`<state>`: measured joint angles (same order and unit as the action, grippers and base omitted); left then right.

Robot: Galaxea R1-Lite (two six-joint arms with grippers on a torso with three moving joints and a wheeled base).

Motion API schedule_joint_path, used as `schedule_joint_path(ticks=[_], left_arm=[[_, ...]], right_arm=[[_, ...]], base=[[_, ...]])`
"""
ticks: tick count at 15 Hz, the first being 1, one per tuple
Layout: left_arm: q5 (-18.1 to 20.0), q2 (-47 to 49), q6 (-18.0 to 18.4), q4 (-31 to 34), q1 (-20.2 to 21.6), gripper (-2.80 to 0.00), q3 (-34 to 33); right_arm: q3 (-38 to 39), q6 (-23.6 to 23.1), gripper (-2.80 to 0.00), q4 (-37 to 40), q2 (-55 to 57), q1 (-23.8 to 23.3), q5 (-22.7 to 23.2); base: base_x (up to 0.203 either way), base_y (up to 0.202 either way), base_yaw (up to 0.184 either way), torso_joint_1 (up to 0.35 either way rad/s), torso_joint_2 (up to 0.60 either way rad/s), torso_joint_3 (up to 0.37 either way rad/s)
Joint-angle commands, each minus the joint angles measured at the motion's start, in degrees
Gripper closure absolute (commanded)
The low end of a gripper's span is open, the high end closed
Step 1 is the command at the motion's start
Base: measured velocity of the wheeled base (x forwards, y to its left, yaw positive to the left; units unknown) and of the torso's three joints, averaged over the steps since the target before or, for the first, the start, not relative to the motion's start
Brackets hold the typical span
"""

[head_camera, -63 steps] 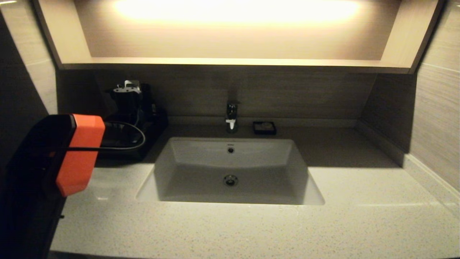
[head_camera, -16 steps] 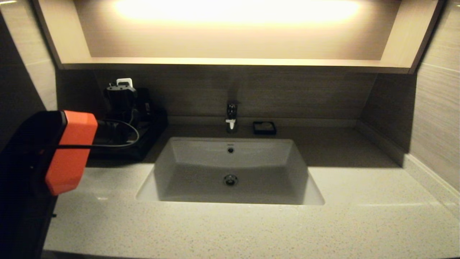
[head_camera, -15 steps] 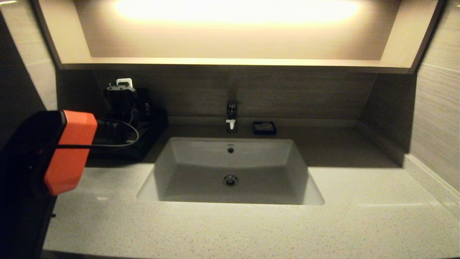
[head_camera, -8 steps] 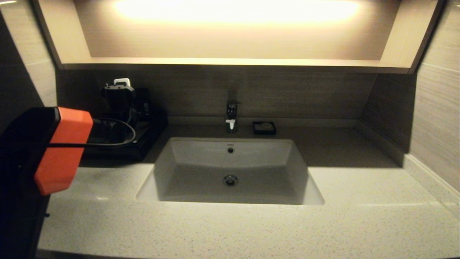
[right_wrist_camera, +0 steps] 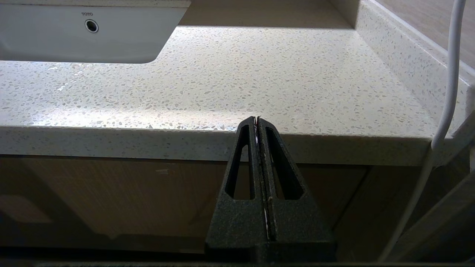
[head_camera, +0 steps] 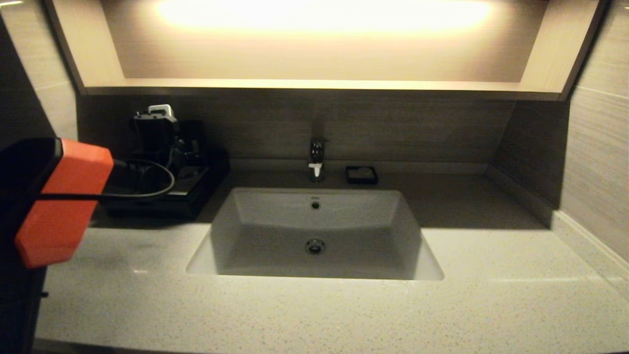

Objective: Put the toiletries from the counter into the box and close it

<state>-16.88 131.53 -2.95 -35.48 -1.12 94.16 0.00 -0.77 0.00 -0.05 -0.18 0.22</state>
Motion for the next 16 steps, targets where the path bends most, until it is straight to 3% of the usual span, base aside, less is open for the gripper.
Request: schedule_joint_path(ticks=[1,8,16], left_arm=[[-0.09,-3.24,-0.04,-0.95,-0.02,-2.80,-3.81],[-0.17,-9.80,0.03,-8.91,-0.02,-2.80,-18.49],[-0.15,-22.07,-0.04,-20.64,-0.02,-2.80,-39.77]], right_arm=[[0.09,-0.02,0.00,0.00,0.05,0.01,0.04],[0.09,-0.02,0.00,0.00,0.03,0.01,0.04],[0.09,-0.02,0.00,0.00,0.03,0.01,0.04]], base=[[0.000,0.000,0.000,0.000,0.00,0.000],[0.000,0.000,0.000,0.000,0.00,0.000],[0.000,0.000,0.000,0.000,0.00,0.000]])
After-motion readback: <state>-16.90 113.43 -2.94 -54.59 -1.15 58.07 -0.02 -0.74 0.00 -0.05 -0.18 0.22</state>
